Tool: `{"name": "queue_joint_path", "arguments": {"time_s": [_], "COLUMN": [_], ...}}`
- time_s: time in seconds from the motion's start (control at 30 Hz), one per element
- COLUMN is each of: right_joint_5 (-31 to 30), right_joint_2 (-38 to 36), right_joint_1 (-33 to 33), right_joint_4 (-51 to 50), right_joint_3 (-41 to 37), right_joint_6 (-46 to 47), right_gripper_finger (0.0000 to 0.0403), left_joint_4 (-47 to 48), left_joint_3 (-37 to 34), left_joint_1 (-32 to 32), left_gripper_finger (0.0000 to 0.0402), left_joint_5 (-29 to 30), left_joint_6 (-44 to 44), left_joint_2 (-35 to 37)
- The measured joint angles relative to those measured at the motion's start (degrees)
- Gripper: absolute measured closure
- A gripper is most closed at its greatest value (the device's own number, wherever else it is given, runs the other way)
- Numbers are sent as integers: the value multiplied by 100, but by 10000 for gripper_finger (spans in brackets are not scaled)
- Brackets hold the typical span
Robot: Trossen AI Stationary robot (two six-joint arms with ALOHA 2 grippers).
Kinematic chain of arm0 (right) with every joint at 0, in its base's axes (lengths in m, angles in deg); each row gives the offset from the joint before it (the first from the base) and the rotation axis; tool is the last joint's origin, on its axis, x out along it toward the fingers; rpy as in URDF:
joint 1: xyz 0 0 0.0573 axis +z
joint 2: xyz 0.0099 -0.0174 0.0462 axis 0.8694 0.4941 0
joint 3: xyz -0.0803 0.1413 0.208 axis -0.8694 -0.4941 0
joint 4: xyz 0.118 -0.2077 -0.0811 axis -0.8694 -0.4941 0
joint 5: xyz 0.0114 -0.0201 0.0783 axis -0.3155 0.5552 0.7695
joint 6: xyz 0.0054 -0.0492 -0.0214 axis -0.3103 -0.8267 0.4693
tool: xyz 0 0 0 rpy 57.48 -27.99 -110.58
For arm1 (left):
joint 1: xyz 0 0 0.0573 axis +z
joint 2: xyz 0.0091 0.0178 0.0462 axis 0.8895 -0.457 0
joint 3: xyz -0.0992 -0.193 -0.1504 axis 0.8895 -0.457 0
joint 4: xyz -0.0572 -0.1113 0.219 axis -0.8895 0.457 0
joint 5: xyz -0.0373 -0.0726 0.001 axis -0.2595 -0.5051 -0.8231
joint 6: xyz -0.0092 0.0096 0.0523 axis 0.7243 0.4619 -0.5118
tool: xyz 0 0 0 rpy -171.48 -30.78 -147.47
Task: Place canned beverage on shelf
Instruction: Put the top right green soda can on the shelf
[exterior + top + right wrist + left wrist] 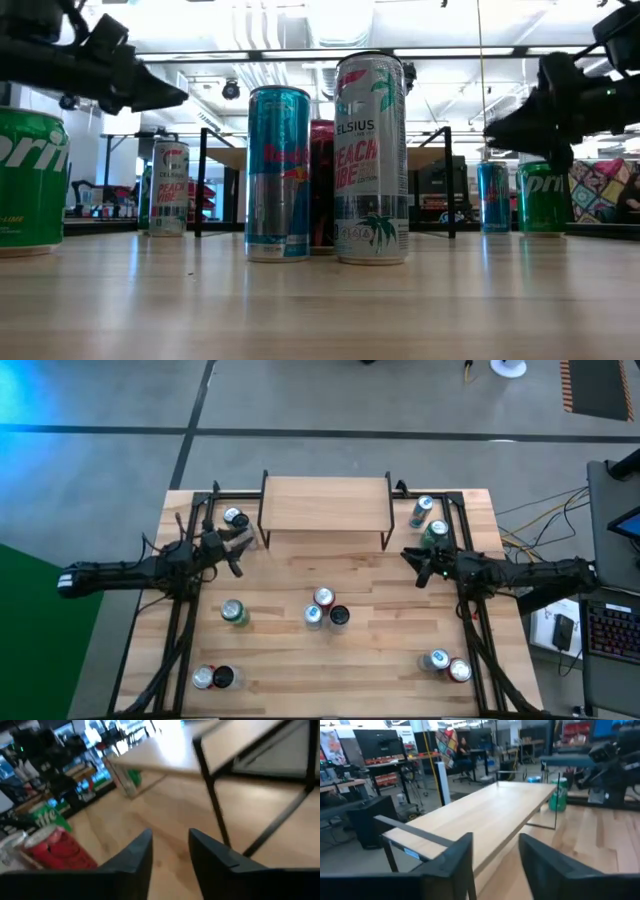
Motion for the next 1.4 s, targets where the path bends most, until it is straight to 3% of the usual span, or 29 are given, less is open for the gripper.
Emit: {"name": "queue_joint_path", "arguments": {"time_s": [0.2, 0.4, 0.53, 0.67, 0.77, 0.83, 1.27, 1.4], "right_joint_5": [-246, -7, -30, -364, -745, -838, -559, 310], "right_joint_2": [663, 1087, 1201, 1275, 1526, 1705, 3188, 3626], "right_joint_1": [107, 93, 75, -240, -546, -733, -1902, -2532], "right_joint_4": [165, 385, 211, -1790, -3802, -4561, -7058, -7438], "right_joint_3": [-13, 137, 759, 2210, 3252, 3806, 5750, 5988], "right_joint_6": [225, -194, -660, -303, 43, 122, -307, -615], "right_gripper_finger": [205, 154, 136, 131, 130, 127, 36, 33], "left_joint_4": [-39, -225, -133, 93, 255, 213, 386, 283], "left_joint_3": [441, 468, 466, 466, 464, 483, 542, 540], "left_joint_1": [23, 23, 16, 4, -11, -9, -94, -98], "left_gripper_finger": [181, 173, 173, 173, 173, 173, 173, 173], "left_joint_5": [109, -100, -274, -273, -307, -294, -600, -595], "left_joint_6": [-257, -282, -69, 671, 755, 754, 1323, 1315], "left_joint_2": [-764, -1208, -1441, -1603, -1709, -1697, -1775, -1848]}}
